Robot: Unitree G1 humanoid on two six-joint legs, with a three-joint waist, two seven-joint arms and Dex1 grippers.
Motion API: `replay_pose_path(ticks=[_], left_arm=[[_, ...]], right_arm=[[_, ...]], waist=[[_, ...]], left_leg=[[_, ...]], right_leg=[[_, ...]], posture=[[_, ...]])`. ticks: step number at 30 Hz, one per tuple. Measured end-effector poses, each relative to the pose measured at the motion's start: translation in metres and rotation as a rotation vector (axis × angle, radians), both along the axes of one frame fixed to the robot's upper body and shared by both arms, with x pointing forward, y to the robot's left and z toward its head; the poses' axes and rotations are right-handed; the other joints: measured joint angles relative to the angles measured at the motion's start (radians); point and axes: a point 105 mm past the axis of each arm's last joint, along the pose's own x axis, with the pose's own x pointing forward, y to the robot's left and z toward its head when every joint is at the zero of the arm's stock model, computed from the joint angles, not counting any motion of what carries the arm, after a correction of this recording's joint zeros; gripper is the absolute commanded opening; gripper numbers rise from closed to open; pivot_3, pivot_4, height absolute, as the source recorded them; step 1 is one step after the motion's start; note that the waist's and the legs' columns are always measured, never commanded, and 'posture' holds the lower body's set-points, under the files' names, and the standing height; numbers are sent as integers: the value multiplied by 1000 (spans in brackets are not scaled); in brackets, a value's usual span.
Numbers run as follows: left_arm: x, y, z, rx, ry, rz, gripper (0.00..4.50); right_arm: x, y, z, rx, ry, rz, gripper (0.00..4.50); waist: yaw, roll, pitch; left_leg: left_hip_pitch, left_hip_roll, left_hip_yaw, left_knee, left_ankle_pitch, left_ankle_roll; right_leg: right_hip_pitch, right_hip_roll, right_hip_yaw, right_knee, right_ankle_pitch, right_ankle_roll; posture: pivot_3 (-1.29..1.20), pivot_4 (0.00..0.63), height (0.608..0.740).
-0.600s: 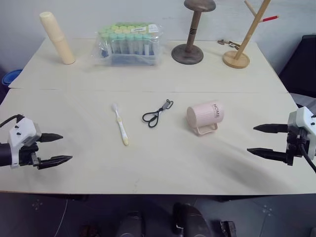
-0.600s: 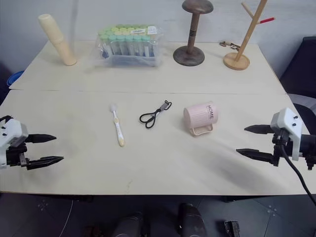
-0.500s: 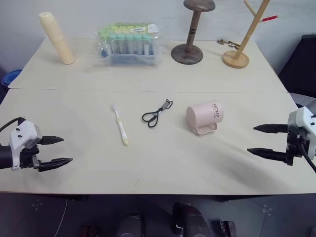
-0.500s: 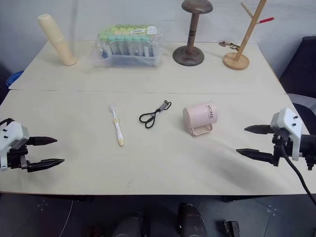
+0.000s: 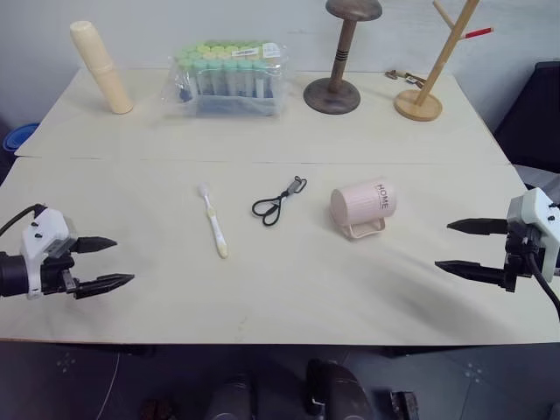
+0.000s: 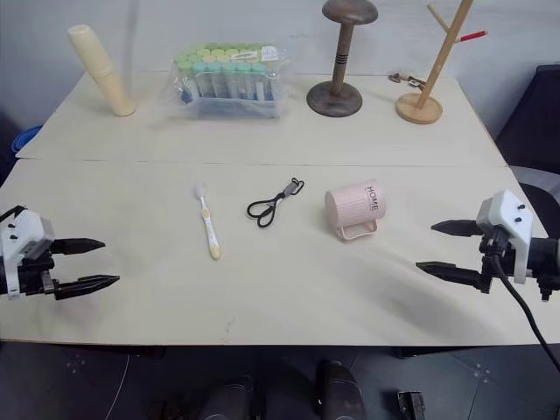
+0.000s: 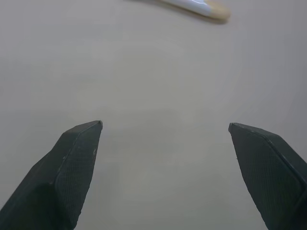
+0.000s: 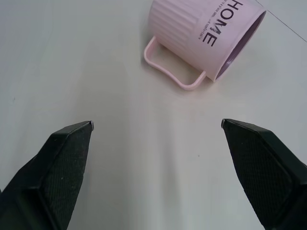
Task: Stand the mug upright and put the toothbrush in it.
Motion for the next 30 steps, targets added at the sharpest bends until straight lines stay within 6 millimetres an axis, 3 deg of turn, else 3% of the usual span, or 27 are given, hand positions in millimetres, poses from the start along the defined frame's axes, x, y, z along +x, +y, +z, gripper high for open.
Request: replay_pose_path(ticks=[5,10,15,18,23,27,30], left_arm=[[21,-29,23,-176,-85,-18,4466],[53,-98,56,-276,-156,-158,4466],[98,-186,77,-353,-113,-201,4466],[119,-220,70,-321,-30,-141,4466],[137,-270,49,-190,59,-106,4466],[159,-277,36,-117,72,-5,4466],[173,-281,14,-60,99,56,4466]], right_arm=[[-2,16,1,88,29,4,4500],[-3,53,27,188,-44,20,4500],[-4,89,49,219,-145,16,4500],[-3,97,54,198,-198,-27,4500],[2,107,56,176,-242,-86,4500],[3,107,56,180,-266,-129,4500],[2,104,55,178,-278,-159,4500]], waist=[[9,0,0],[15,0,0],[18,-2,0],[11,-2,0],[10,-2,0],[11,-3,0],[14,-3,0]], left_leg=[[-1,0,-1,2,0,0],[-2,-2,-3,5,0,0],[-1,-3,-4,6,0,0],[-1,-3,-4,4,0,0],[-2,-3,-3,3,0,0],[-2,-3,-3,3,0,0],[-2,-3,-3,3,0,0]], right_leg=[[0,0,0,1,0,0],[1,-1,0,2,1,1],[4,0,0,1,2,3],[4,1,-1,-1,2,3],[3,1,-1,-1,2,3],[3,2,-1,-1,2,3],[3,1,-1,-2,2,3]], posture=[[0,150,740],[0,150,740],[0,150,740],[0,150,740],[0,150,740],[0,150,740],[0,150,740]])
